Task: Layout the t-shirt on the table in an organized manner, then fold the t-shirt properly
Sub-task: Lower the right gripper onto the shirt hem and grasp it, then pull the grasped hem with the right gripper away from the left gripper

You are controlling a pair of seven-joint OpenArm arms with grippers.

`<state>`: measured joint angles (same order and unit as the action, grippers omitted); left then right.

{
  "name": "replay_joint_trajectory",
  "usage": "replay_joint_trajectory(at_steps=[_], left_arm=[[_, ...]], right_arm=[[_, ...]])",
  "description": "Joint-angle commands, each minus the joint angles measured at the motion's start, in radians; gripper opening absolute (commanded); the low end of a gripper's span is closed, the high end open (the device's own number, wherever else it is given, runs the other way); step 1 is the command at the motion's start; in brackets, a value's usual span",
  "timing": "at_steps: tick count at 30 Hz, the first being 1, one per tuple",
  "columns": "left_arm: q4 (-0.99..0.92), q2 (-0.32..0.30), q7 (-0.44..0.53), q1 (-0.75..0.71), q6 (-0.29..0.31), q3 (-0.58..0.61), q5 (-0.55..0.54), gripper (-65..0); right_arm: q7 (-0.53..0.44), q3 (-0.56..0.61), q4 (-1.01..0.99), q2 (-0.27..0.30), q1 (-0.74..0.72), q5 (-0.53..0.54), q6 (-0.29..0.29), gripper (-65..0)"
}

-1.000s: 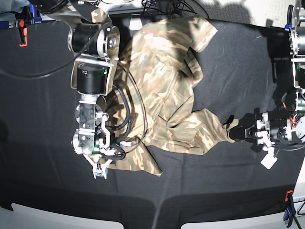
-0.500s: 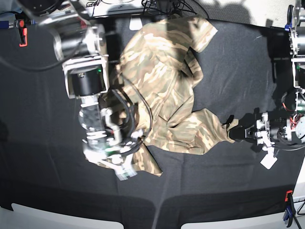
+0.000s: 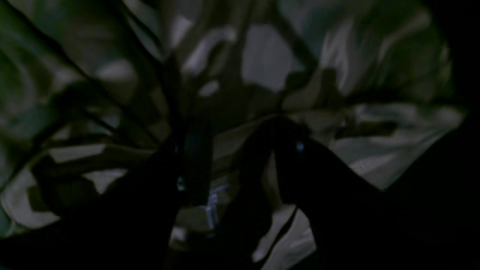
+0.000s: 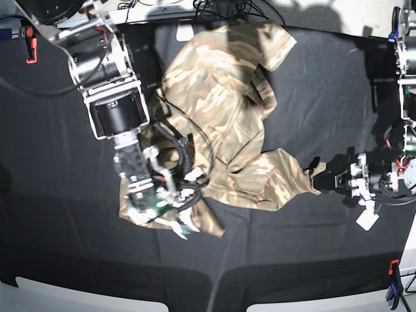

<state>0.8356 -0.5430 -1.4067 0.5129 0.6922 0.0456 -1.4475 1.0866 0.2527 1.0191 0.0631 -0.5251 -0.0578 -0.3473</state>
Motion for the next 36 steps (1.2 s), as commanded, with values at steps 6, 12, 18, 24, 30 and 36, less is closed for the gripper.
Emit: replay_joint_trajectory(at_steps=[6,12,18,24,30,36], left_arm=[[0.014,-0.015,0.010,0.031,0.006,-0.006,-0.031,-65.0],[0.014,-0.026,0.010,0.030,0.006,-0.006,-0.031,-65.0],[0.014,-0.026,0.010,0.030,0.006,-0.006,-0.032,-65.0],[0.014,-0.025,0.010,0.031,0.006,-0.006,-0.036,-65.0],[0.014,-0.025,0.010,0.031,0.006,-0.006,-0.036,-65.0],[0.014,-0.025,0.010,0.031,0.006,-0.006,-0.036,-65.0]], right_arm=[[0.022,-0.124,0.016,0.015,0.091,-0.013,-0.003,-39.4],[0.030,-0.130,0.024,0.034,0.236,-0.020,-0.125,-39.4],[0.024,-0.130,0.113,0.051,0.392,-0.020,-0.122,-39.4],[0.033,-0.130,0.337,0.119,0.541,-0.020,-0.101,-39.4],[0.033,-0.136,0.529,0.159,0.644,-0.020,-0.101,-39.4],[0.035,-0.231,0.654,0.159,0.681,-0.020,-0.101,-39.4]])
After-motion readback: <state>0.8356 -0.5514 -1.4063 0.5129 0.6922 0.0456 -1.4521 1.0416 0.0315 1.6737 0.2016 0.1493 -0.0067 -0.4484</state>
